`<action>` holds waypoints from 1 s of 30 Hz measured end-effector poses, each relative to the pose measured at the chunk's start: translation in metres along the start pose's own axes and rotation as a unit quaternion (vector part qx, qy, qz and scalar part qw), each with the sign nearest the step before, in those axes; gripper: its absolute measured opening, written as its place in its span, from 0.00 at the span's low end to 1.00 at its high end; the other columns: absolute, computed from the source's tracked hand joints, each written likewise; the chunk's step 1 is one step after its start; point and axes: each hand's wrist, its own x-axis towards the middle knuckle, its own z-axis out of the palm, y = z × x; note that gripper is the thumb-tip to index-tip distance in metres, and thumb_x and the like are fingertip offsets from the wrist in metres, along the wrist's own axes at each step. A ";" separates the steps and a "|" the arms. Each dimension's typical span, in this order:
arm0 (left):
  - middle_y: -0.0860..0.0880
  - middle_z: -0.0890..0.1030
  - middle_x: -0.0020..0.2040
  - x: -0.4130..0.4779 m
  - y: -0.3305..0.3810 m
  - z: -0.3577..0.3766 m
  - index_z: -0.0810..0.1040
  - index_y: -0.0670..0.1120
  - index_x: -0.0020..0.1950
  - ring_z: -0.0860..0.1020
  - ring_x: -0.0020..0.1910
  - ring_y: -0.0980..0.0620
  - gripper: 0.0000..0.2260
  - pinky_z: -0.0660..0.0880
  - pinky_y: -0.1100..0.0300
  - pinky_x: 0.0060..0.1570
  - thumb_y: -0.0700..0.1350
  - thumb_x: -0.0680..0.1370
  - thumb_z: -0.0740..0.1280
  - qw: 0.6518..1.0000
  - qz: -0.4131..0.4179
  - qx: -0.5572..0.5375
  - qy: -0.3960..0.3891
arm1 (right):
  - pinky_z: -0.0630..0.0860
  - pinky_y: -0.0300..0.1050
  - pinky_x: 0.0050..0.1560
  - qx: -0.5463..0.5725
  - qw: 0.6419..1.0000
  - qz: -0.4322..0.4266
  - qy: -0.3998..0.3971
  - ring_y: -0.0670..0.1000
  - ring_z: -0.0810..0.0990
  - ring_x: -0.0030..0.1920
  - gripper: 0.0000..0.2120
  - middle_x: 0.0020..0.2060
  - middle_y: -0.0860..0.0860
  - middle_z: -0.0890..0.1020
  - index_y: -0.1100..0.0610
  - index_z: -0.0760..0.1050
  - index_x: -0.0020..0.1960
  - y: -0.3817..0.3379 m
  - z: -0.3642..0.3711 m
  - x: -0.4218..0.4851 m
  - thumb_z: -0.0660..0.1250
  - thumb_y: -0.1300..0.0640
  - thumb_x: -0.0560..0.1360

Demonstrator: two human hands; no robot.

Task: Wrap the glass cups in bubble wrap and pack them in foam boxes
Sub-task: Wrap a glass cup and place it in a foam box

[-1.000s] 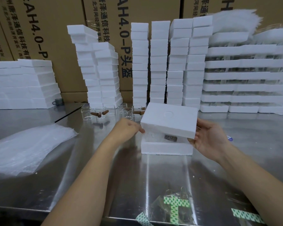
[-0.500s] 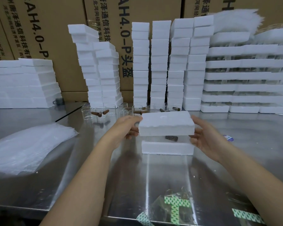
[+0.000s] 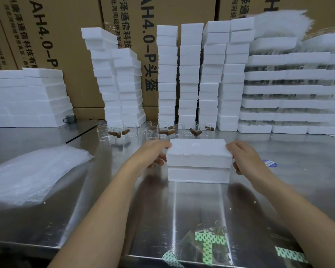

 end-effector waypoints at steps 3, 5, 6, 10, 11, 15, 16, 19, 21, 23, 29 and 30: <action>0.48 0.86 0.44 0.002 -0.002 0.001 0.83 0.52 0.60 0.80 0.35 0.53 0.14 0.68 0.58 0.36 0.59 0.80 0.69 1.000 0.005 0.010 0.006 | 0.72 0.47 0.40 -0.033 0.999 0.000 -0.016 0.51 0.78 0.39 0.10 0.44 0.48 0.81 0.49 0.79 0.49 0.005 0.000 0.001 0.64 0.44 0.80; 0.50 0.86 0.45 0.002 -0.003 0.001 0.83 0.53 0.58 0.80 0.34 0.56 0.14 0.68 0.58 0.38 0.61 0.80 0.69 0.999 0.011 0.033 0.012 | 0.75 0.48 0.44 -0.029 0.999 0.022 -0.030 0.52 0.81 0.44 0.12 0.50 0.49 0.82 0.49 0.79 0.52 0.006 0.000 0.001 0.64 0.41 0.81; 0.51 0.86 0.44 0.002 -0.004 0.000 0.83 0.53 0.57 0.80 0.33 0.57 0.13 0.68 0.57 0.39 0.61 0.81 0.70 0.999 0.018 0.045 0.013 | 0.75 0.49 0.46 -0.024 0.999 0.031 -0.034 0.53 0.82 0.47 0.13 0.52 0.49 0.82 0.48 0.79 0.54 0.006 0.000 0.001 0.65 0.40 0.81; 0.51 0.87 0.51 0.001 -0.003 -0.001 0.82 0.56 0.58 0.83 0.39 0.57 0.11 0.68 0.56 0.42 0.61 0.82 0.68 0.998 0.033 0.061 0.010 | 0.81 0.56 0.54 0.008 0.997 0.056 -0.044 0.54 0.86 0.51 0.14 0.52 0.50 0.85 0.50 0.81 0.55 0.005 0.000 0.001 0.68 0.40 0.80; 0.51 0.87 0.55 0.001 -0.003 -0.001 0.82 0.57 0.59 0.84 0.45 0.55 0.11 0.69 0.55 0.43 0.61 0.82 0.68 0.998 0.031 0.056 0.007 | 0.81 0.56 0.56 0.017 0.997 0.056 -0.044 0.54 0.86 0.51 0.14 0.51 0.50 0.86 0.51 0.81 0.54 0.004 0.000 0.001 0.68 0.41 0.80; 0.56 0.86 0.59 -0.002 -0.001 0.001 0.79 0.62 0.65 0.86 0.52 0.55 0.17 0.76 0.54 0.50 0.64 0.79 0.72 0.999 0.024 -0.001 -0.030 | 0.82 0.59 0.61 0.038 0.998 0.032 -0.037 0.56 0.87 0.53 0.09 0.52 0.51 0.87 0.47 0.83 0.55 0.006 0.001 0.001 0.68 0.44 0.81; 0.57 0.86 0.59 -0.002 -0.001 0.002 0.79 0.62 0.65 0.86 0.50 0.57 0.17 0.78 0.56 0.49 0.64 0.79 0.73 0.999 0.024 -0.012 -0.035 | 0.82 0.59 0.61 0.047 0.998 0.032 -0.036 0.56 0.87 0.52 0.09 0.53 0.50 0.87 0.46 0.83 0.55 0.006 0.002 0.001 0.68 0.44 0.81; 0.58 0.88 0.55 -0.005 -0.001 0.004 0.82 0.62 0.61 0.86 0.49 0.57 0.13 0.80 0.60 0.42 0.62 0.79 0.74 0.998 0.022 -0.028 -0.044 | 0.83 0.58 0.60 0.062 0.997 0.036 -0.043 0.55 0.88 0.52 0.10 0.54 0.49 0.87 0.46 0.84 0.56 0.009 0.002 0.002 0.70 0.43 0.80; 0.58 0.88 0.56 -0.007 -0.001 0.005 0.82 0.61 0.61 0.86 0.53 0.55 0.13 0.81 0.61 0.40 0.62 0.79 0.74 0.998 0.024 -0.026 -0.046 | 0.82 0.57 0.62 0.064 0.996 0.038 -0.046 0.56 0.87 0.53 0.11 0.55 0.49 0.87 0.45 0.84 0.57 0.012 0.002 0.004 0.70 0.42 0.79; 0.57 0.88 0.57 -0.009 -0.001 0.006 0.82 0.60 0.61 0.86 0.55 0.54 0.13 0.81 0.62 0.38 0.62 0.79 0.74 0.998 0.025 -0.024 -0.044 | 0.81 0.58 0.63 0.067 0.996 0.041 -0.051 0.56 0.87 0.55 0.11 0.55 0.48 0.87 0.45 0.84 0.57 0.014 0.001 0.006 0.70 0.41 0.79; 0.56 0.88 0.57 -0.009 0.001 0.004 0.81 0.60 0.61 0.88 0.50 0.54 0.14 0.86 0.56 0.45 0.61 0.78 0.76 0.998 0.003 -0.029 -0.055 | 0.77 0.58 0.69 0.061 0.994 0.045 -0.075 0.52 0.85 0.59 0.15 0.57 0.45 0.87 0.45 0.81 0.62 0.025 0.004 0.016 0.64 0.40 0.82; 0.54 0.88 0.57 -0.008 0.001 0.005 0.82 0.58 0.62 0.88 0.47 0.54 0.14 0.86 0.55 0.46 0.59 0.79 0.76 0.997 0.000 -0.042 -0.059 | 0.76 0.58 0.70 0.058 0.994 0.047 -0.078 0.52 0.85 0.60 0.16 0.58 0.44 0.86 0.44 0.80 0.63 0.026 0.005 0.018 0.63 0.39 0.81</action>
